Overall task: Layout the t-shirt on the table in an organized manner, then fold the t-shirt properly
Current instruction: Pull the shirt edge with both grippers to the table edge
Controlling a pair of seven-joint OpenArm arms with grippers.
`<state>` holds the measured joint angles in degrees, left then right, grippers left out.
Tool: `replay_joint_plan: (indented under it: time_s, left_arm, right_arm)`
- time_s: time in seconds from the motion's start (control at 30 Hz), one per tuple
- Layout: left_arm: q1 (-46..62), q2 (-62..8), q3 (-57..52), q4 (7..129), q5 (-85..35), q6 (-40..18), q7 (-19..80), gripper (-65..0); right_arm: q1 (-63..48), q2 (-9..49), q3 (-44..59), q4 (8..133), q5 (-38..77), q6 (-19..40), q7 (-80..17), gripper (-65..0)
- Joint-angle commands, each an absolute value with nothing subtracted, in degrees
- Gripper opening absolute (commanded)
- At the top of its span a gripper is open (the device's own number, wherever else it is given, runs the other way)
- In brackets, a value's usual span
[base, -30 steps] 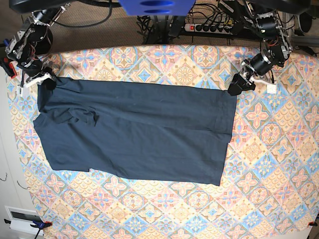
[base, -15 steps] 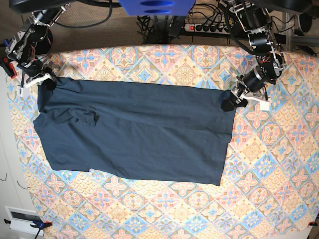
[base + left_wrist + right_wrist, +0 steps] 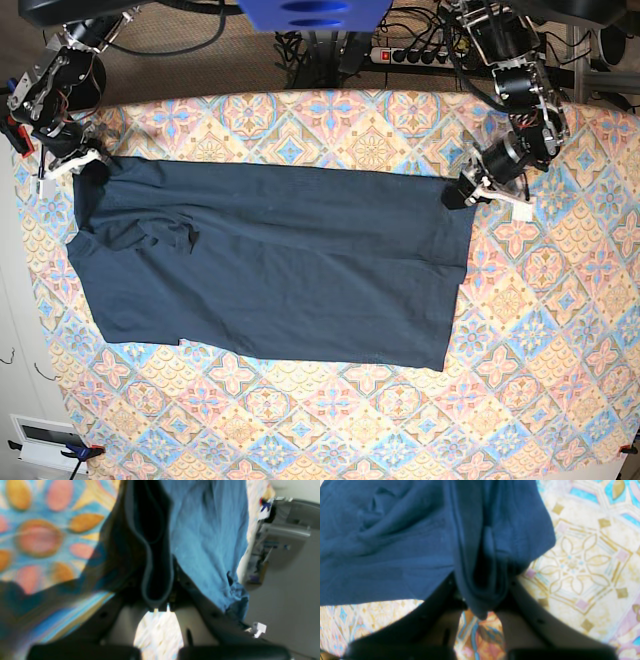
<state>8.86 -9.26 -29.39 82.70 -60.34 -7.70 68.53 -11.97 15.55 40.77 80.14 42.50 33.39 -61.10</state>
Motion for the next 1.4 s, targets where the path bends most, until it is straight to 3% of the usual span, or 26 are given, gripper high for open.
replay_joint_plan:
  time_s: [0.0,0.4,0.67,1.07,1.37]
  left_arm:
    - [9.6,-10.7,-30.3,85.1,-62.1,-8.0,68.1,-65.0]
    - [21.0,-12.5,-38.3,98.4,-64.7,-8.1,68.5,-65.0]
    - [27.7,-12.7,-41.6,98.5,-68.2,-8.2,68.0,-65.0]
    - [29.1,-12.7,-41.2,98.3,-68.0,-8.0,68.7,-65.0]
    - [30.6,-12.7,-41.2,98.3,-68.0,-8.0,73.6,-43.2]
  right_arm:
    - [-12.8,16.7,41.1,81.3,43.6,33.7,-60.9,-65.0]
    - [-19.3,16.6,39.7,87.5,43.6,33.8,-63.3,-65.0]
    - [-20.7,16.6,38.8,89.5,43.6,33.8,-63.3,-65.0]
    - [-23.6,16.6,38.7,89.8,43.6,33.8,-63.5,-62.1]
    - [-24.8,16.6,38.7,93.8,43.6,33.8,-63.5,-44.2]
